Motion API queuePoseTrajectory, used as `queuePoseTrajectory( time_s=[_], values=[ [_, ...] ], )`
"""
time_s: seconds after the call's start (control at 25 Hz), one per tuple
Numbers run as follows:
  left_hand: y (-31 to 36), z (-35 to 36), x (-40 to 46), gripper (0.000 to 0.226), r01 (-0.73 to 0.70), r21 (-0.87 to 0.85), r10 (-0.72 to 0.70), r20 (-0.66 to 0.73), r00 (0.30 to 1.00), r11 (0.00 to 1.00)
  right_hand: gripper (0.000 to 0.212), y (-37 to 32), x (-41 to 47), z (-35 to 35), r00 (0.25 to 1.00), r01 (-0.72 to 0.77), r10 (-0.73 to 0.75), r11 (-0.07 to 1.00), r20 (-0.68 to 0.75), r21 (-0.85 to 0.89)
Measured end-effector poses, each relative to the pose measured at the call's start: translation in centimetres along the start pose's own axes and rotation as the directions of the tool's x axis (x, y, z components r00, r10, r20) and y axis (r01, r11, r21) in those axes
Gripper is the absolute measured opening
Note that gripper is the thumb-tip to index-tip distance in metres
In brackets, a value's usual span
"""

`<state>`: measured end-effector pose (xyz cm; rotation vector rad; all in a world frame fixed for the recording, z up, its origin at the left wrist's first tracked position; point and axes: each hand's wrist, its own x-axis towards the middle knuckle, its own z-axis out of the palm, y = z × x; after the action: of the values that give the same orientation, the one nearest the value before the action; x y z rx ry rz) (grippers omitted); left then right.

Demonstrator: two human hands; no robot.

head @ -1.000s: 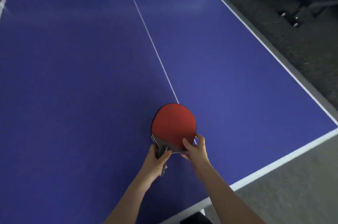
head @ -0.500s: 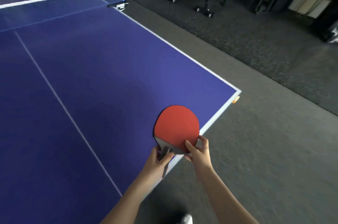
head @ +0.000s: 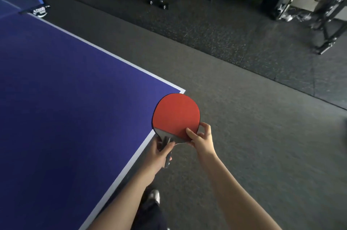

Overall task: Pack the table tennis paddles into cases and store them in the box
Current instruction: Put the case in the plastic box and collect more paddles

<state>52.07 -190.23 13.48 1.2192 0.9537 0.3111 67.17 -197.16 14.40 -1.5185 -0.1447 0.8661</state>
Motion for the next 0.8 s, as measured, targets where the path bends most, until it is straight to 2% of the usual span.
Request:
queuePoseTrajectory(
  time_s=[0.2, 0.44, 0.6, 0.8],
  values=[
    [3.2, 3.3, 9.4, 0.028, 0.034, -0.034, -0.034, -0.007, 0.999, 0.999, 0.049, -3.3, 9.9, -1.0, 1.0, -0.006, 0.005, 0.999, -0.019, -0.054],
    [9.9, 6.9, 22.1, 0.022, 0.034, -0.075, -0.035, -0.018, 0.999, 0.997, 0.048, -10.4, 22.5, -0.7, 0.999, 0.011, -0.015, 0.995, -0.037, -0.095],
    [14.3, 8.7, 29.1, 0.025, 0.046, -0.12, -0.05, -0.033, 0.998, 0.992, 0.047, -14.9, 29.8, -0.3, 1.0, 0.005, -0.005, 0.996, -0.007, -0.085],
    [18.4, 10.9, 38.0, 0.019, 0.033, -0.121, -0.043, -0.082, 0.996, 0.992, 0.048, -19.0, 40.1, -0.1, 0.999, 0.0, 0.006, 0.993, 0.046, -0.117]
  ],
)
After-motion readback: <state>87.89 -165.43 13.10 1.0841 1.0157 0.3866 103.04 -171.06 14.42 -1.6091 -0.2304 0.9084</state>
